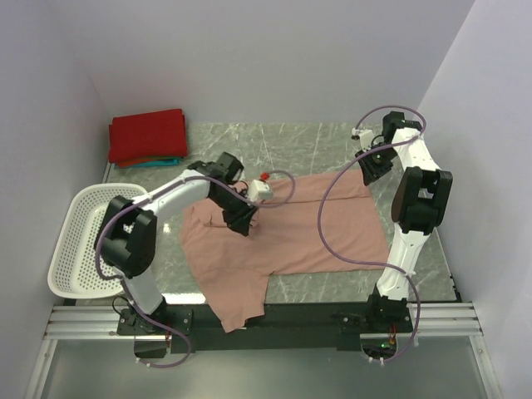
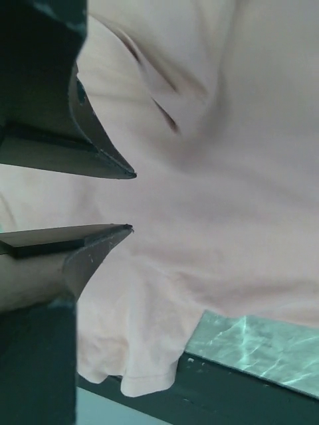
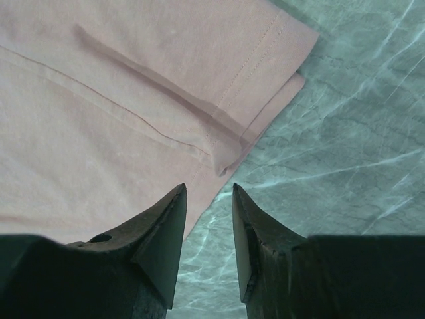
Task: Fold and stack the t-shirts
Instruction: Fold the tshirt
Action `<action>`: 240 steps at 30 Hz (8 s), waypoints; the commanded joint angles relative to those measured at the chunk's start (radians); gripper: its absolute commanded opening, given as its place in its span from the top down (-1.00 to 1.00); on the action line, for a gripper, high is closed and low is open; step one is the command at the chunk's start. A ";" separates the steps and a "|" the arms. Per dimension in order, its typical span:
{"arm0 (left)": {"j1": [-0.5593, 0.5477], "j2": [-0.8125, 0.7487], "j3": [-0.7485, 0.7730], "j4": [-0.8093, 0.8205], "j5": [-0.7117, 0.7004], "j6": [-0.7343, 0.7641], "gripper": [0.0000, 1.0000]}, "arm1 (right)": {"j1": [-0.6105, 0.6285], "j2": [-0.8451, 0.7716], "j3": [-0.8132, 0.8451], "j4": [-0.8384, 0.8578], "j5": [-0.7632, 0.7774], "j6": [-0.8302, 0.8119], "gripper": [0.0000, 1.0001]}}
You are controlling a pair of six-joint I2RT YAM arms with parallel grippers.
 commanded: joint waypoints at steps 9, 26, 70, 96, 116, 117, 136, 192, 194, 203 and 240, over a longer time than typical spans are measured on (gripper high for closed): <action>0.351 -0.007 0.023 0.069 -0.033 -0.121 -0.05 | 0.096 -0.068 -0.132 0.099 0.117 -0.132 0.17; 0.392 0.083 -0.028 0.184 -0.092 -0.264 -0.17 | 0.127 -0.068 -0.221 0.193 0.251 -0.284 0.28; 0.164 -0.288 -0.270 0.333 -0.089 -0.071 -0.13 | 0.076 -0.146 -0.175 0.121 0.166 -0.330 0.21; 0.124 0.043 -0.152 0.405 -0.124 -0.468 -0.12 | 0.086 -0.033 -0.146 0.071 0.156 -0.314 0.29; 0.124 0.068 -0.137 0.395 -0.141 -0.457 -0.15 | -0.085 0.176 0.229 -0.100 -0.210 0.285 -0.16; 0.124 0.068 -0.137 0.394 -0.142 -0.457 -0.14 | -0.085 0.181 0.229 -0.101 -0.208 0.296 -0.16; 0.124 0.046 -0.169 0.397 -0.154 -0.462 -0.14 | -0.090 0.224 0.178 -0.065 -0.210 0.333 0.13; -0.060 -0.082 -0.169 0.368 -0.319 -0.485 0.99 | -0.116 0.188 0.147 -0.105 -0.110 0.276 1.00; -0.060 -0.101 -0.172 0.362 -0.313 -0.483 0.99 | -0.117 0.176 0.144 -0.106 -0.110 0.272 1.00; -0.106 0.002 -0.125 0.380 -0.354 -0.528 0.17 | -0.117 0.193 0.140 -0.100 -0.118 0.279 1.00; 0.113 -0.121 -0.146 0.259 -0.204 -0.503 0.56 | -0.117 0.168 0.060 -0.101 -0.027 0.197 0.71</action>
